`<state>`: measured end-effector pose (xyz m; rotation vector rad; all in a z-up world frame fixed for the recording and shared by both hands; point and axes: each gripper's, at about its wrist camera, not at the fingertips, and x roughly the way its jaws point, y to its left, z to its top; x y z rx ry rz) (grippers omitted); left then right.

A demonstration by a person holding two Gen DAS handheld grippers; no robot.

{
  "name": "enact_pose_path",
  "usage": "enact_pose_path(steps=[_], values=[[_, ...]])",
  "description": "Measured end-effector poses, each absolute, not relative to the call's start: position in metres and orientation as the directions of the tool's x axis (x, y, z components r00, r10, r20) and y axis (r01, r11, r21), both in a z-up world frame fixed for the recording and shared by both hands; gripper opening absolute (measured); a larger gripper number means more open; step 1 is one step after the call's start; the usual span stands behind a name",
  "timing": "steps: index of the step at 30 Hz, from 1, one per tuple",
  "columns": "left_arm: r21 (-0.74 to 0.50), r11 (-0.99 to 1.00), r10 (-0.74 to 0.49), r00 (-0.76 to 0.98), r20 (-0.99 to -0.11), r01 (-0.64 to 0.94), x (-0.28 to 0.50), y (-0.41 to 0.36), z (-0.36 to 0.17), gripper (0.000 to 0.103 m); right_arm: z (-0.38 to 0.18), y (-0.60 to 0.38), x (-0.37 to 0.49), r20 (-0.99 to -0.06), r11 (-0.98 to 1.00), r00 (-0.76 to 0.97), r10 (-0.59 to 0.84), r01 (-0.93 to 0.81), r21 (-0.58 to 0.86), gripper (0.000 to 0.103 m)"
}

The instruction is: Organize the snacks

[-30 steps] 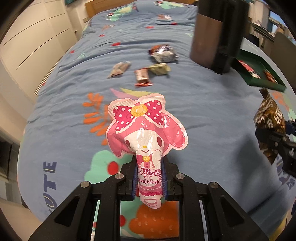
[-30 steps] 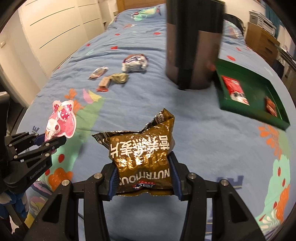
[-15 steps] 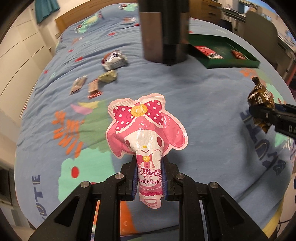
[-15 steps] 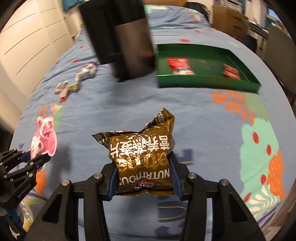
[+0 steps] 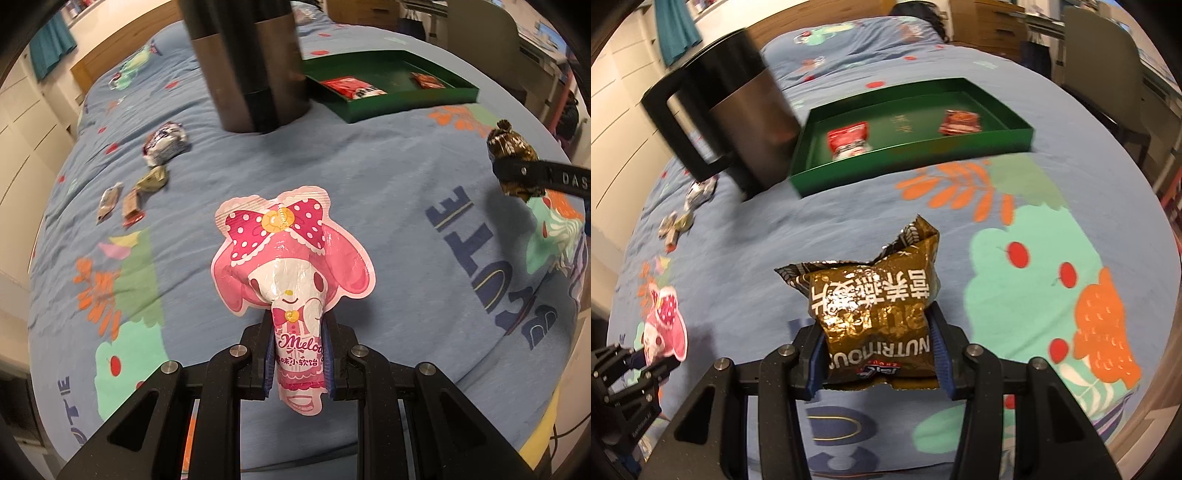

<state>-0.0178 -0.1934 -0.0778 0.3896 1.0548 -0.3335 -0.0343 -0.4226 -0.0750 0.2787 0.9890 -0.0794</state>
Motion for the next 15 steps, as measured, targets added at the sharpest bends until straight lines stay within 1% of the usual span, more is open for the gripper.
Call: enact_pose_path(steps=[15], values=[[0.177,0.827,-0.102,0.452,-0.886,0.533,-0.016,-0.248,-0.067,0.018,-0.073,-0.487,-0.033,-0.813,0.928,0.581,0.021,0.292,0.233,0.103]])
